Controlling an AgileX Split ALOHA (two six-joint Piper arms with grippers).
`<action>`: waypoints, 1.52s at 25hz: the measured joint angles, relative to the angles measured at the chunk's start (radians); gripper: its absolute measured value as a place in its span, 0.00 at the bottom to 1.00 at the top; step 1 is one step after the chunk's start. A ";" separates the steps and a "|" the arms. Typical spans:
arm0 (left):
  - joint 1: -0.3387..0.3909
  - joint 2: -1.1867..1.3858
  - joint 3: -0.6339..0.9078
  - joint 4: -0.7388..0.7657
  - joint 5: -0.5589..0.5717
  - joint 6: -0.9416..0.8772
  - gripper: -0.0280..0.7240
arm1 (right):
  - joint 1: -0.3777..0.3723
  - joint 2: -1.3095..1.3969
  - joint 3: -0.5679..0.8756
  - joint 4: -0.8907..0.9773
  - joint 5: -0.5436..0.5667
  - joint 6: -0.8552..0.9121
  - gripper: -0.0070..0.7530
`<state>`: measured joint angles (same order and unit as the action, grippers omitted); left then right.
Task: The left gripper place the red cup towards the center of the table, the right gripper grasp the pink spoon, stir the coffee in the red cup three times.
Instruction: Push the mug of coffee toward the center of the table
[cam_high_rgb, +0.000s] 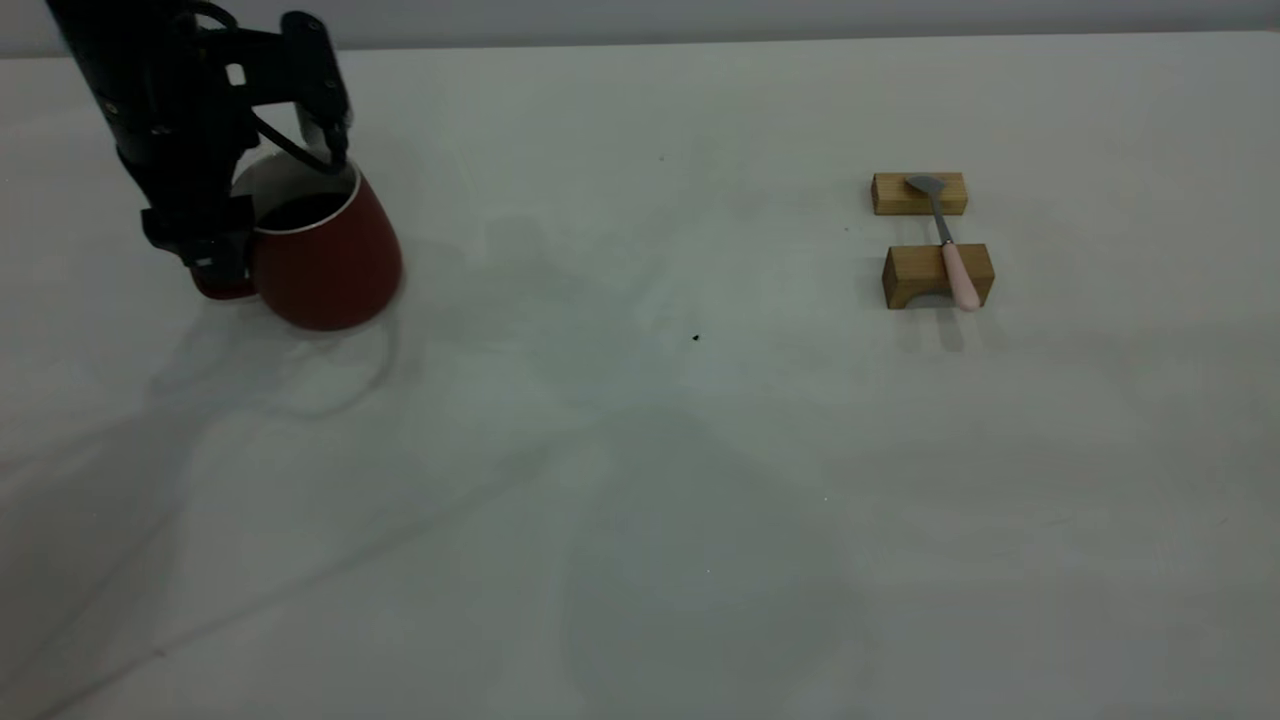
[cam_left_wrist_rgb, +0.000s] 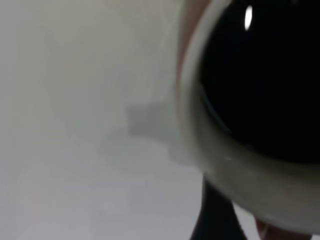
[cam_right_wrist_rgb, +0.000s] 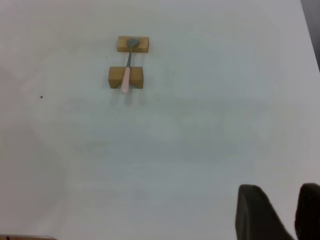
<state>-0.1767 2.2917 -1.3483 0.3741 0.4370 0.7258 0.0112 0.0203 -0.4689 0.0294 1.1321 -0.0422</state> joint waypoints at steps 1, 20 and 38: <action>-0.011 0.000 0.000 0.000 -0.002 -0.001 0.81 | 0.000 0.000 0.000 0.000 0.000 0.000 0.32; -0.238 0.002 -0.003 -0.168 -0.123 -0.007 0.73 | 0.000 0.000 0.000 0.000 0.000 0.000 0.32; -0.278 -0.129 -0.004 -0.298 -0.014 -0.094 0.93 | 0.000 0.000 0.000 0.000 0.000 0.000 0.32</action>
<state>-0.4551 2.1622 -1.3523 0.0761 0.4227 0.6314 0.0112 0.0203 -0.4689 0.0294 1.1321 -0.0422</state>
